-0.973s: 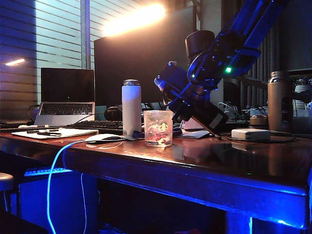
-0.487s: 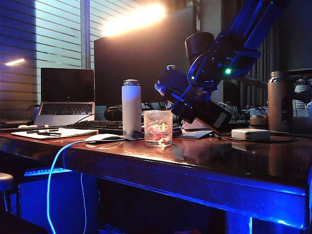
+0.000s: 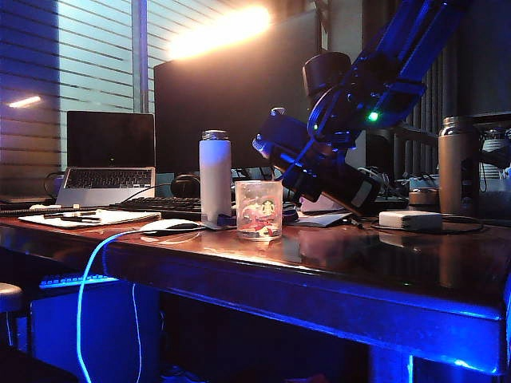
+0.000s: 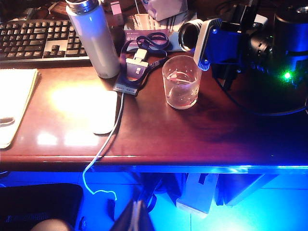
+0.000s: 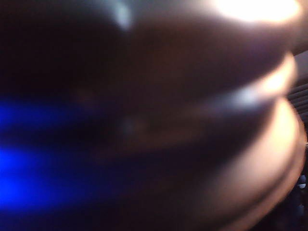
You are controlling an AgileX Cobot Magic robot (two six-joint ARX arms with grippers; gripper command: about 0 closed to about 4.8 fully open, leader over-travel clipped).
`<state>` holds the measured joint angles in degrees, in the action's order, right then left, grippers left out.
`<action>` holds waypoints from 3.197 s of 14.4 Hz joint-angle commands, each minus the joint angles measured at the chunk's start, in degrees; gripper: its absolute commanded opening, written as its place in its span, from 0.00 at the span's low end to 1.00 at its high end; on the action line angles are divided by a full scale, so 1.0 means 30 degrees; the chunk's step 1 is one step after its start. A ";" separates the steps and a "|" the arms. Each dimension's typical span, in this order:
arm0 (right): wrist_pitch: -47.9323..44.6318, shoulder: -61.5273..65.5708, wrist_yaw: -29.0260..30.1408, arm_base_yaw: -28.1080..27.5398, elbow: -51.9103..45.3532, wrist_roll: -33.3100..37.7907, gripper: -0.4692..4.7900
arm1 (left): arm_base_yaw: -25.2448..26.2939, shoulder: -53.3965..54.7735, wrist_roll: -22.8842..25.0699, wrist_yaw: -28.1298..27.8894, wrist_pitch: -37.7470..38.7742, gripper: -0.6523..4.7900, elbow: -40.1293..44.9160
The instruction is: Pick up the black thermos, pour a little water from inside into the glass cup, then place the black thermos back on the table.
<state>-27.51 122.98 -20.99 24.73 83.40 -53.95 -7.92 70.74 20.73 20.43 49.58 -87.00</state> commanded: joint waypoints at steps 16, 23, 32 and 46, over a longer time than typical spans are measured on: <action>-0.1639 -0.0357 -0.0262 0.0036 0.0379 -0.1763 0.14 | -0.0007 -0.0058 -0.0408 0.0058 -0.0124 0.16 -0.0095; -0.1909 -0.0357 -0.0255 0.0036 0.0379 -0.2098 0.14 | -0.0007 -0.0058 -0.0408 0.0058 -0.0131 0.16 -0.0095; -0.1909 -0.0357 -0.0313 0.0036 0.0379 -0.2696 0.14 | -0.0007 -0.0058 -0.0408 0.0058 -0.0131 0.16 -0.0095; -0.1734 -0.0357 -0.0153 0.0036 0.0379 -0.1574 0.14 | -0.0007 -0.0058 -0.0408 0.0058 -0.0124 0.16 -0.0095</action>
<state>-28.40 122.98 -21.23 24.73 83.55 -59.24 -7.92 70.76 19.66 20.40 49.58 -87.02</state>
